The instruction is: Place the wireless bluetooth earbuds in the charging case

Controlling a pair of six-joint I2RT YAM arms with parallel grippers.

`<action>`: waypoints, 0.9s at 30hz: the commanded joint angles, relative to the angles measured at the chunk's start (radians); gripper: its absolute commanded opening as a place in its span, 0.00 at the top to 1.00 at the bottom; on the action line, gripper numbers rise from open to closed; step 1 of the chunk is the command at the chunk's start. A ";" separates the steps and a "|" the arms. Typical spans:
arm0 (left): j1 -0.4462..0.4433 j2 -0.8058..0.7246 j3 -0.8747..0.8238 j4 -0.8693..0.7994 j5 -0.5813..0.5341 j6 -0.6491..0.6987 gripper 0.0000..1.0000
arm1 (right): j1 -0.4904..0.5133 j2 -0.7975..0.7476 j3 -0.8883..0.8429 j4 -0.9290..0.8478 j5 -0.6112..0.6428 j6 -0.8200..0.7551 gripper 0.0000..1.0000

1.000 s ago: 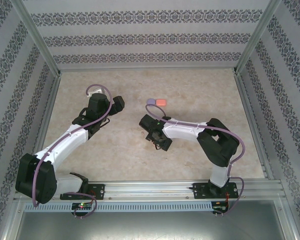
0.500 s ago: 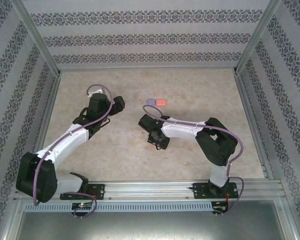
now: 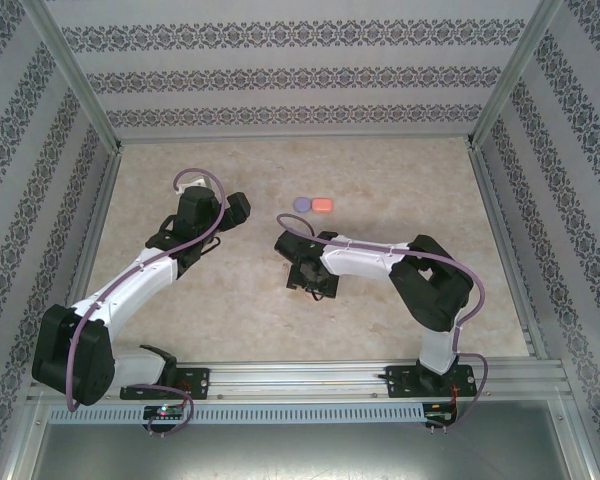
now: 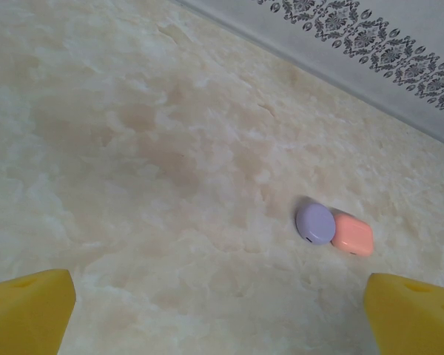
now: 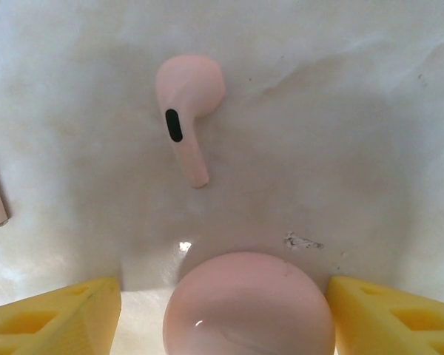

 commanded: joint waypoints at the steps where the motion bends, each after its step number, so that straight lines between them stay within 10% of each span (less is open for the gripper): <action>1: -0.013 -0.001 0.005 0.023 0.006 -0.003 0.00 | 0.003 0.015 -0.013 -0.012 -0.044 0.087 0.26; 27: -0.016 0.020 0.042 -0.017 0.022 0.001 0.00 | -0.003 0.051 0.040 -0.098 -0.056 0.212 0.36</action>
